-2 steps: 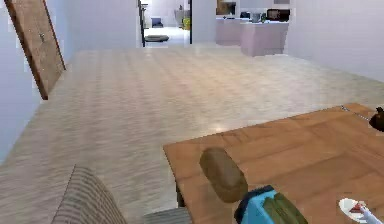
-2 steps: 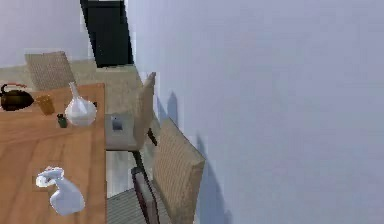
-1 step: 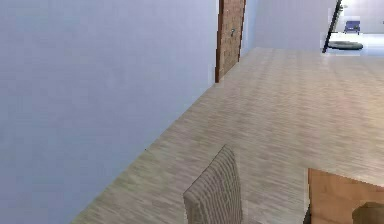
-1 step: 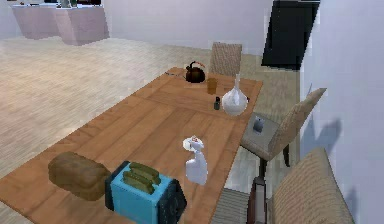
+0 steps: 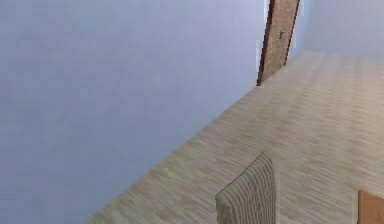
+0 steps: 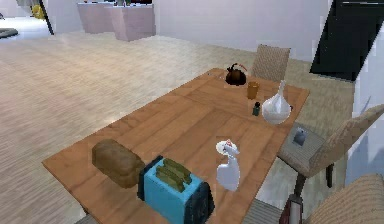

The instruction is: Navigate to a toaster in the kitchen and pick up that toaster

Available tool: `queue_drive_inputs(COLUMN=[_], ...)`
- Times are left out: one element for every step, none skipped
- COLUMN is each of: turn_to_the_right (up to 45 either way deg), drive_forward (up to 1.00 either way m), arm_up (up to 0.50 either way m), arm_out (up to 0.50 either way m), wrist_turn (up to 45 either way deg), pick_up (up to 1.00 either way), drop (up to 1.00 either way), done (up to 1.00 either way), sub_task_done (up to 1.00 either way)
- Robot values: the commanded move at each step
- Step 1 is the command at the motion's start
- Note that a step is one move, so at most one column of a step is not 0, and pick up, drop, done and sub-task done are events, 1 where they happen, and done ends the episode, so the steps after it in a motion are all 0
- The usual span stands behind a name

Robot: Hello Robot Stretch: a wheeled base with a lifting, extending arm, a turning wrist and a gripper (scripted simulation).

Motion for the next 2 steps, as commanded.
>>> queue_drive_inputs(turn_to_the_right=[0.0,0.0], drive_forward=[0.00,0.00], arm_up=[0.50,0.28], arm_out=[0.00,0.00], wrist_turn=[0.0,0.0], pick_up=[0.00,0.00], drop=[0.00,0.00], done=[0.00,0.00], sub_task_done=[0.00,0.00])
